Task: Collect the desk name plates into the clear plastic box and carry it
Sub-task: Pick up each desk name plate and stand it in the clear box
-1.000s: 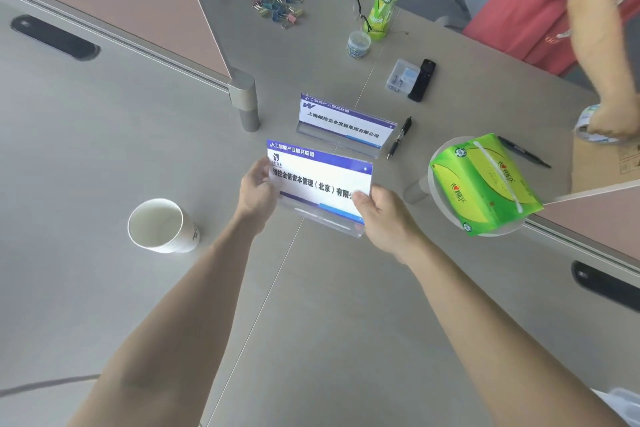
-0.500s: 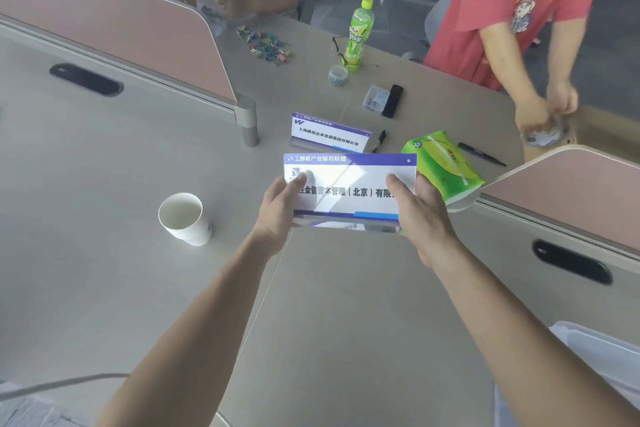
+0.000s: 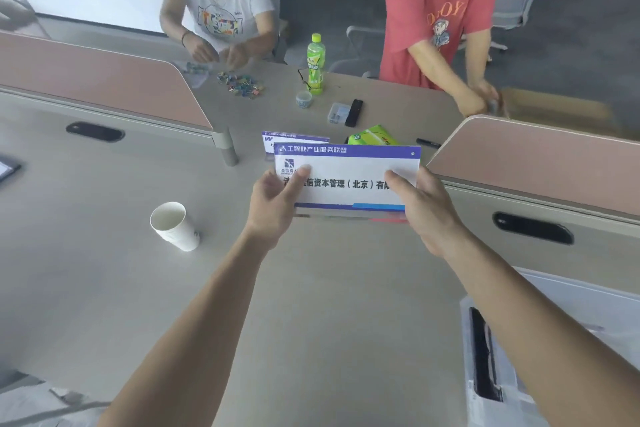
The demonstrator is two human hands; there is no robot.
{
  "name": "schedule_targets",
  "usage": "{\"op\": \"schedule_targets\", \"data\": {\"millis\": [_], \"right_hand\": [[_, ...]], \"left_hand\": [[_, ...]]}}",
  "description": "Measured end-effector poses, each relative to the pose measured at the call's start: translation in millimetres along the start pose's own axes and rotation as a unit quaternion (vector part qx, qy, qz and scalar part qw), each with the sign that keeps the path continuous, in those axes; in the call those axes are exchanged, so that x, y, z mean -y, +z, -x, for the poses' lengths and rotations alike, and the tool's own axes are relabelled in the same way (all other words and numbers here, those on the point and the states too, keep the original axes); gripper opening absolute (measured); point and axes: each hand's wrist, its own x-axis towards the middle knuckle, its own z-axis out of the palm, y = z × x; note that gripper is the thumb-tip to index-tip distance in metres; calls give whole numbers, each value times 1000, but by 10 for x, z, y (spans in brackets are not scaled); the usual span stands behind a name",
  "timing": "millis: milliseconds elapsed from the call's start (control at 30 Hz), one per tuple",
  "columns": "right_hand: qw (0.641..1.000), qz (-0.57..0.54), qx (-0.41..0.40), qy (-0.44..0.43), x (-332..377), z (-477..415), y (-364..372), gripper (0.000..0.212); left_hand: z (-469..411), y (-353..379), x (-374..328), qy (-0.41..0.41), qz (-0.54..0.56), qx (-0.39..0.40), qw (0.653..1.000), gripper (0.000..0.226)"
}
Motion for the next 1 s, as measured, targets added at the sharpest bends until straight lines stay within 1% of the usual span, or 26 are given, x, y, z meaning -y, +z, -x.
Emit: {"op": "schedule_targets", "data": {"millis": [67, 133, 200, 233, 300, 333, 400, 433, 500, 567, 633, 667, 700, 733, 800, 867, 900, 933, 1000], "right_hand": [[1000, -3, 5, -5, -62, 68, -205, 23], [999, 26, -18, -15, -136, 127, -423, 25], [992, 107, -42, -59, -181, 189, -627, 41], [982, 158, -38, -95, -175, 236, -717, 48], [950, 258, 9, -175, -124, 333, -860, 58], [928, 311, 43, -200, -77, 385, -898, 62], [886, 399, 106, -212, -1, 472, -910, 69], [874, 422, 125, -207, 20, 513, -903, 71], [874, 424, 142, -193, 46, 595, -892, 66], [885, 392, 146, -204, 115, 729, -915, 51], [886, 384, 142, -219, 180, 886, -937, 34], [884, 392, 135, -214, 198, 969, -949, 23], [881, 406, 132, -206, 226, 1062, -949, 10], [875, 426, 123, -193, 257, 1163, -932, 11], [852, 479, 114, -181, 270, 1298, -936, 25], [819, 539, 98, -170, 302, 1487, -933, 34], [806, 561, 88, -168, 310, 1577, -951, 38], [796, 578, 80, -158, 320, 1665, -980, 40], [782, 607, 71, -123, 323, 1824, -1051, 41]], "left_hand": [[117, 113, -64, 67, -38, -1, 997, 28], [238, 237, -111, 136, -98, -6, 986, 27], [377, 359, -169, 173, -171, -19, 970, 26], [449, 407, -187, 185, -212, -29, 959, 29], [584, 485, -201, 199, -283, -41, 937, 42], [647, 523, -209, 203, -310, -41, 928, 48], [761, 605, -243, 223, -355, -29, 907, 54], [811, 648, -260, 242, -367, -18, 898, 53], [902, 707, -283, 275, -364, 11, 890, 56], [997, 744, -300, 302, -343, 28, 889, 58], [1082, 748, -278, 324, -322, 37, 889, 45], [1124, 742, -266, 327, -308, 36, 893, 38], [1177, 737, -260, 323, -286, 37, 901, 34], [1246, 730, -244, 309, -260, 45, 914, 36], [1356, 752, -220, 283, -210, 62, 934, 36], [1449, 739, -193, 258, -181, 108, 943, 36], [1470, 747, -175, 237, -173, 144, 945, 34], [1474, 770, -168, 211, -182, 176, 944, 40], [1480, 838, -164, 187, -217, 233, 929, 80]]}}
